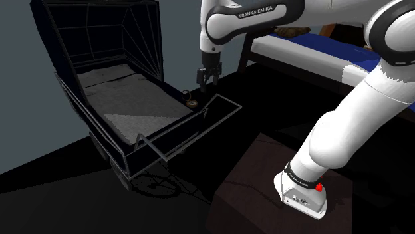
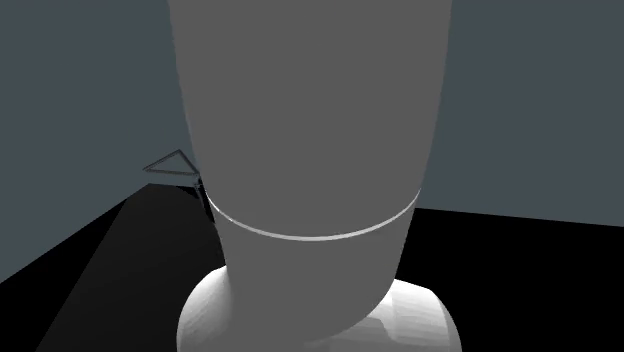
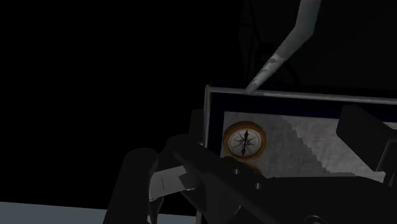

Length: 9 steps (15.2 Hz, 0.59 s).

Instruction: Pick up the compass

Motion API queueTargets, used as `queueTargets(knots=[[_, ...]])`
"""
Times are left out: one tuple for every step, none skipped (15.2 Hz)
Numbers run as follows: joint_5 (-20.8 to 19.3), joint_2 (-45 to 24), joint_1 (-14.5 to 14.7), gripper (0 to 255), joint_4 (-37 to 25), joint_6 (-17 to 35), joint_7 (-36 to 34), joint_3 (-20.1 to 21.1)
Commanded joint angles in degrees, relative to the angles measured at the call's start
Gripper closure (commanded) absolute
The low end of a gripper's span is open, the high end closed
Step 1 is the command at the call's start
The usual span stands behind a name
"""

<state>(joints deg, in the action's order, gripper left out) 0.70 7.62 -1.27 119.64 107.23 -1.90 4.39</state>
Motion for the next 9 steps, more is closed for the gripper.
queueTargets(knots=[[-0.32, -4.50, 0.03, 0, -2.73, 1.42, 0.35, 0.08], [-0.48, -6.76, 0.06, 0, -4.28, 1.95, 0.48, 0.12], [-0.65, -9.03, 0.10, 0, -5.90, 2.41, 0.62, 0.16], [-0.82, -11.31, 0.14, 0, -7.61, 2.80, 0.74, 0.20], [-1.00, -13.60, 0.20, 0, -9.39, 3.12, 0.87, 0.23], [-1.18, -15.90, 0.27, 0, -11.26, 3.37, 0.99, 0.26], [-1.37, -18.22, 0.34, 0, -13.22, 3.55, 1.11, 0.30], [-1.55, -20.55, 0.42, 0, -15.26, 3.65, 1.23, 0.33], [-1.64, -21.68, 0.47, 0, -16.28, 3.68, 1.29, 0.33]])
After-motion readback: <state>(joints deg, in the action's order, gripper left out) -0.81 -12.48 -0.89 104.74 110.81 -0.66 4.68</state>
